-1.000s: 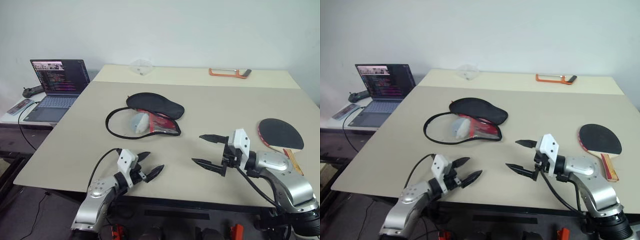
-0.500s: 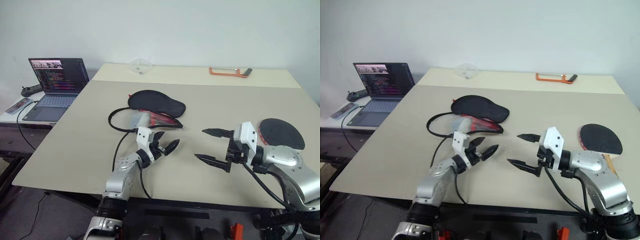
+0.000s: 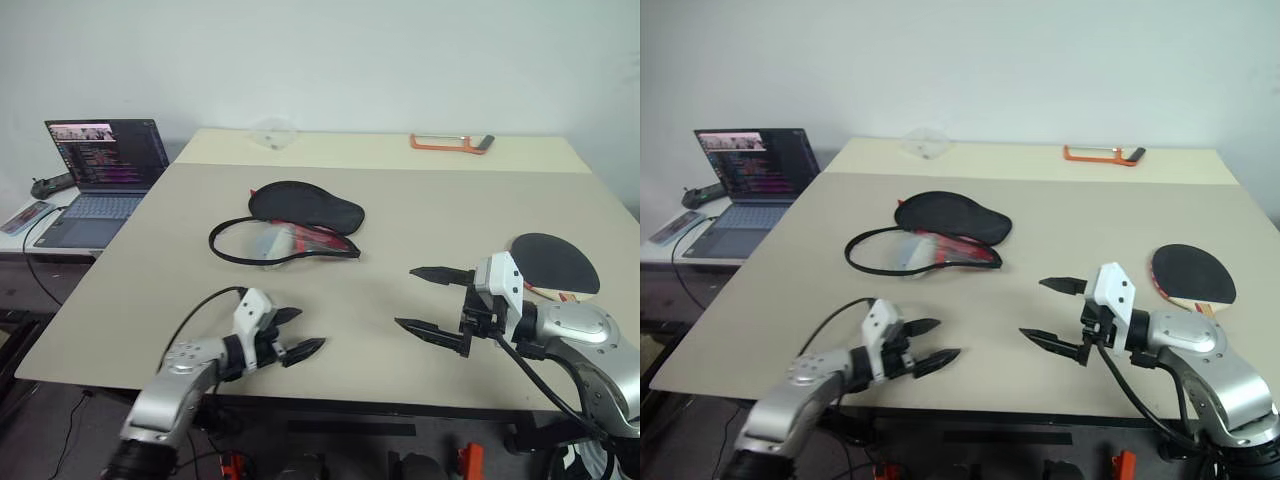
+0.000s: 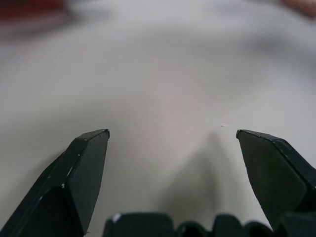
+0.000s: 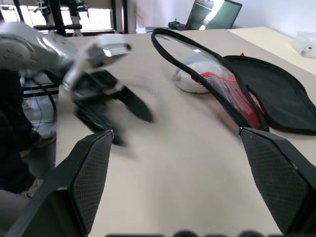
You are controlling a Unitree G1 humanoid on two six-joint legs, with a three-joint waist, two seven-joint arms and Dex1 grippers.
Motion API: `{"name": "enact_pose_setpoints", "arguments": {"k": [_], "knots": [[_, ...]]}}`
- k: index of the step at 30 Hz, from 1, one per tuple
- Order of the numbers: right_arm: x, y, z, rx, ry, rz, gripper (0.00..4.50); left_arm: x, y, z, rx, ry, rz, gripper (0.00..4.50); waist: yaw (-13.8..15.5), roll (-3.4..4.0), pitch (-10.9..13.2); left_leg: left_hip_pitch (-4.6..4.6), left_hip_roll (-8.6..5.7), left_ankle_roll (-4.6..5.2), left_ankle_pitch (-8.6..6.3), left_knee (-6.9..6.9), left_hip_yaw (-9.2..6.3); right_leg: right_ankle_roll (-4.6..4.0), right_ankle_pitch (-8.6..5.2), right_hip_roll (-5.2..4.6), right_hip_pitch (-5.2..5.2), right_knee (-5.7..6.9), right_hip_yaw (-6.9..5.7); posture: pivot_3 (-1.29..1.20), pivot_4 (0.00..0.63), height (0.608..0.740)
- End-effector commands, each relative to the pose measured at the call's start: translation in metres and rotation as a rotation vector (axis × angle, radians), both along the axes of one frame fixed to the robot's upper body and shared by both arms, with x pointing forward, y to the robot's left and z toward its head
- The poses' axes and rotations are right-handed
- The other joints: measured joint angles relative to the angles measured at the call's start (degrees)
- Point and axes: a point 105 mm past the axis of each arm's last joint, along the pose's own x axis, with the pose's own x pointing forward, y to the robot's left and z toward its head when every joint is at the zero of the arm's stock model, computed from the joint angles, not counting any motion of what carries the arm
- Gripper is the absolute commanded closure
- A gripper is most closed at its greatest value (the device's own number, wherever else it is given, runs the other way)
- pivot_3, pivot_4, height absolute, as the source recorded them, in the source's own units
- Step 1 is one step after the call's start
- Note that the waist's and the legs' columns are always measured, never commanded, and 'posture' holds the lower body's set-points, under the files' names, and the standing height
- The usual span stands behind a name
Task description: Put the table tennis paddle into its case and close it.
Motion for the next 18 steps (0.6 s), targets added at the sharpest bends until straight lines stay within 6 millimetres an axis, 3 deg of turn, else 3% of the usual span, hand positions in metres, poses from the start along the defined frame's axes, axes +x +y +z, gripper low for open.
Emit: {"name": "enact_pose_setpoints", "arguments": {"k": [1,5,9,13,18], "knots": [[0.0,0.001,0.014,0.021,-0.041,0.018,0.03,-0.007,-0.024,0.054,-0.072,-0.149,-0.146,0.0,0.91,-0.01,0.01,0.0,-0.01,0.03,-0.02,0.03,-0.09,0.01,0.0,0.0,-0.05,-0.04,-0.07,0.0,0.15,0.74],[0.005,0.005,0.018,0.046,-0.036,0.006,0.03,-0.009,-0.038,0.09,-0.112,-0.214,-0.217,0.0,0.89,-0.02,0.01,0.02,-0.05,0.06,-0.04,0.05,-0.14,0.03,0.02,-0.02,0.1,-0.04,-0.09,0.0,0.15,0.74],[0.012,0.008,0.019,0.057,-0.015,-0.038,0.03,-0.006,-0.036,0.115,-0.149,-0.246,-0.215,0.0,-0.17,0.0,0.01,0.02,0.02,-0.16,0.09,0.0,0.03,0.01,0.0,0.02,0.08,0.0,-0.02,0.0,0.15,0.74],[0.018,0.012,0.016,0.046,-0.023,-0.06,0.03,0.02,-0.005,0.138,-0.129,-0.33,-0.086,0.0,-0.55,0.0,0.01,0.0,0.02,-0.16,0.09,-0.01,0.08,0.0,0.0,0.02,0.03,-0.01,-0.04,0.0,0.15,0.74],[0.039,0.013,0.001,-0.034,-0.079,-0.163,0.03,0.047,0.042,0.149,-0.038,-0.392,0.048,0.0,-0.54,-0.01,0.01,0.03,-0.01,-0.16,0.09,0.01,0.1,0.01,0.0,0.03,0.03,0.01,-0.04,0.0,0.15,0.74]]}}
